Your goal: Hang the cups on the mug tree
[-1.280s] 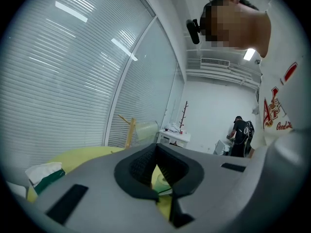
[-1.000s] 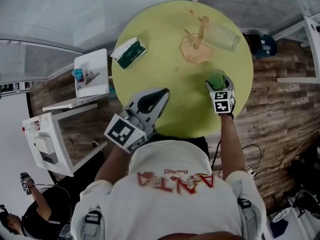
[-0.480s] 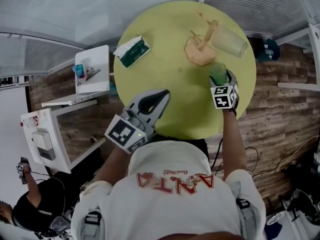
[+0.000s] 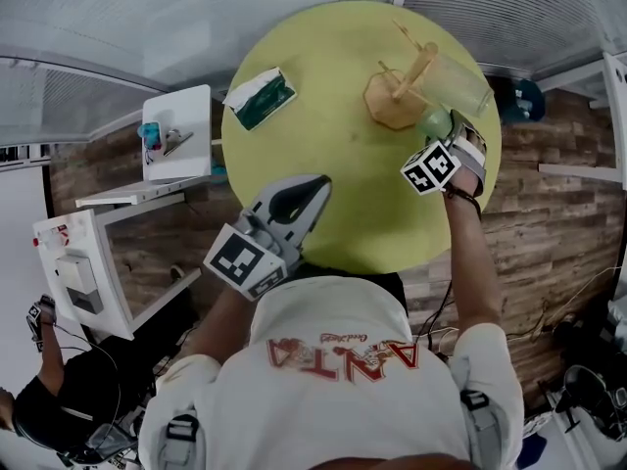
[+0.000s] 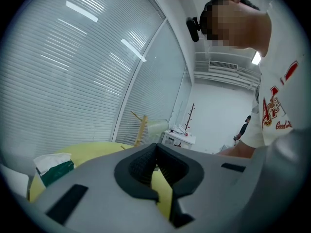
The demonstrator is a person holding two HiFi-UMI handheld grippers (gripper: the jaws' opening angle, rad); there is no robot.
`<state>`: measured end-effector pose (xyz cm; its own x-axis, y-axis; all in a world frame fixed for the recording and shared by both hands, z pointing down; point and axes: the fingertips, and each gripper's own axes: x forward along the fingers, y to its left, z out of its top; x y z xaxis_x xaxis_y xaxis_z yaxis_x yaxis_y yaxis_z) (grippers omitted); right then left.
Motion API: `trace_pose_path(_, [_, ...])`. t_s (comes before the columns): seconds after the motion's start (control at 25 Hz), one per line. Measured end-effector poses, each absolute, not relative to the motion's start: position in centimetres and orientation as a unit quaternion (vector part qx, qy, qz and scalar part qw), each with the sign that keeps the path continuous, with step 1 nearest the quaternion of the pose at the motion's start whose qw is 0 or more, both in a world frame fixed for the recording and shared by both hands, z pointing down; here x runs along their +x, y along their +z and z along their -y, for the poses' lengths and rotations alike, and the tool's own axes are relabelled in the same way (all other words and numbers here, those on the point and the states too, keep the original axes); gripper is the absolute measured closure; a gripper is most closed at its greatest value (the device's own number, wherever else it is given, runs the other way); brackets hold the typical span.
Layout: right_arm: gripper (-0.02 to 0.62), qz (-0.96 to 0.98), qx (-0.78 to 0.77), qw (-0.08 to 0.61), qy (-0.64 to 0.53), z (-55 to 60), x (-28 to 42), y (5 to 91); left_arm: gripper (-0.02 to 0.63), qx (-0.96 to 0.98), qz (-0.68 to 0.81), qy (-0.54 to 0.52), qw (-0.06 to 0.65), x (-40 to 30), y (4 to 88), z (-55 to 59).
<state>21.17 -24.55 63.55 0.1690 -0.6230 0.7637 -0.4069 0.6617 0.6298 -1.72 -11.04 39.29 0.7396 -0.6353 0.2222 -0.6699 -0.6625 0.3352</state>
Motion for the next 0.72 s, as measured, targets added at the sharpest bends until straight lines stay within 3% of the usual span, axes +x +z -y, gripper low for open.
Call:
trace_pose_path(0.52, [0.241,0.513,0.292,0.769,-0.243,26.0,20.3,62.1,0.597,0.906,0.365,0.024,0.214,-4.3,39.6,10.9])
trace_pose_path(0.72, [0.241,0.486,0.271,0.787,-0.267,26.6,19.2,62.0,0.597,0.903,0.369,0.021,0.218,-5.4,39.8,10.8])
